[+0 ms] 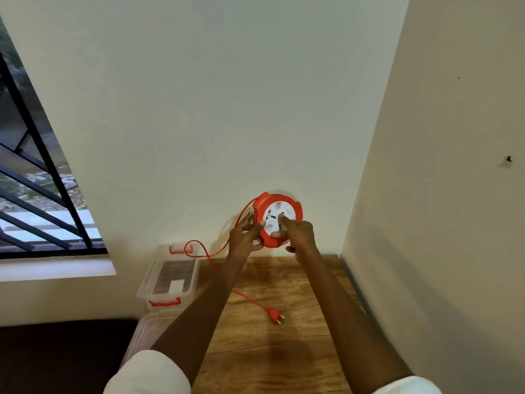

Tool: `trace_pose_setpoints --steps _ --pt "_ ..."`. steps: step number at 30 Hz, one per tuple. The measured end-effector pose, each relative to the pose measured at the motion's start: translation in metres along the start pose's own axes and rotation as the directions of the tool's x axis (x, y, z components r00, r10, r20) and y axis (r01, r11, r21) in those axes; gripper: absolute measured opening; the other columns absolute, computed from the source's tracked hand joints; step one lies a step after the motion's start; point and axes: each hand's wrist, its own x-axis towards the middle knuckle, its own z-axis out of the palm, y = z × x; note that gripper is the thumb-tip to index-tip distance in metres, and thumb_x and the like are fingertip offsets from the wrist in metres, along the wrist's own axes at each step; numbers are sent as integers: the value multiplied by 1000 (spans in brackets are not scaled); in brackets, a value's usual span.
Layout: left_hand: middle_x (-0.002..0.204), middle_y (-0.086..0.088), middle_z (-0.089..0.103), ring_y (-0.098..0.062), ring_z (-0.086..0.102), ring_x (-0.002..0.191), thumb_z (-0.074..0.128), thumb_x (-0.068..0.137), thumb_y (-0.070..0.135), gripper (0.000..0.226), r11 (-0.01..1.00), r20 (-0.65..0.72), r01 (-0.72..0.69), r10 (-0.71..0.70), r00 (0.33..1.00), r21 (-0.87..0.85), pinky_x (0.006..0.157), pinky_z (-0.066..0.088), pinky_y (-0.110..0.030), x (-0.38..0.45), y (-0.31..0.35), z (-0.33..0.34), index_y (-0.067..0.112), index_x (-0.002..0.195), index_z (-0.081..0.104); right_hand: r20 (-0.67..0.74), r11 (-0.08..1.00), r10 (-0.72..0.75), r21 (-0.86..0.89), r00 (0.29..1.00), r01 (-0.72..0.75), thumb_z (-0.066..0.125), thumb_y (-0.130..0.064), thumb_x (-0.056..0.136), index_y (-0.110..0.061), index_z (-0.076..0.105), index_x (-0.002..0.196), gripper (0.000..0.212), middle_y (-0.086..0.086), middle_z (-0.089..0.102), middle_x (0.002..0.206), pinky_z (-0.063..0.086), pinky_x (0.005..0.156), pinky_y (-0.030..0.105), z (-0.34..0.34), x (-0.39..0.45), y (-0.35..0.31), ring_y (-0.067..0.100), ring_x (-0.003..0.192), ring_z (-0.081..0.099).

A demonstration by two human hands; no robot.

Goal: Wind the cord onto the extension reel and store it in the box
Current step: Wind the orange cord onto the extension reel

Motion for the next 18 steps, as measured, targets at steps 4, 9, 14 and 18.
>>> trace_pose_setpoints --steps 4,9,14,18 --pt "122 -9 68 -30 71 92 74 87 37 57 996 39 56 -59 998 70 62 63 -35 13 17 -15 21 138 55 -56 771 -401 -560 914 304 54 -59 91 -25 73 100 41 -4 76 99 59 80 39 -14 4 5 20 87 71" --pt "121 -10 69 -33 71 94 74 87 39 56 986 114 71 -89 989 153 69 64 -43 23 32 -30 21 137 57 270 318 -696 -714 665 624 61 -33 94 -39 59 112 19 0 61 123 58 76 36 -24 4 -13 23 100 65" --pt "113 -7 72 -33 72 93 76 85 39 53 953 200 86 -148 969 291 67 63 -42 28 39 -42 23 133 60 752 -263 -514 -597 413 758 84 -24 76 -32 56 135 66 13 48 145 55 90 45 -32 9 -18 35 121 57" --pt "112 -7 72 -33 73 91 78 83 39 56 939 203 131 -202 958 318 65 63 -41 22 26 -44 24 134 60 850 -495 -311 -527 425 691 75 -30 87 -41 28 152 81 17 37 154 46 103 47 -33 13 -6 36 130 50"
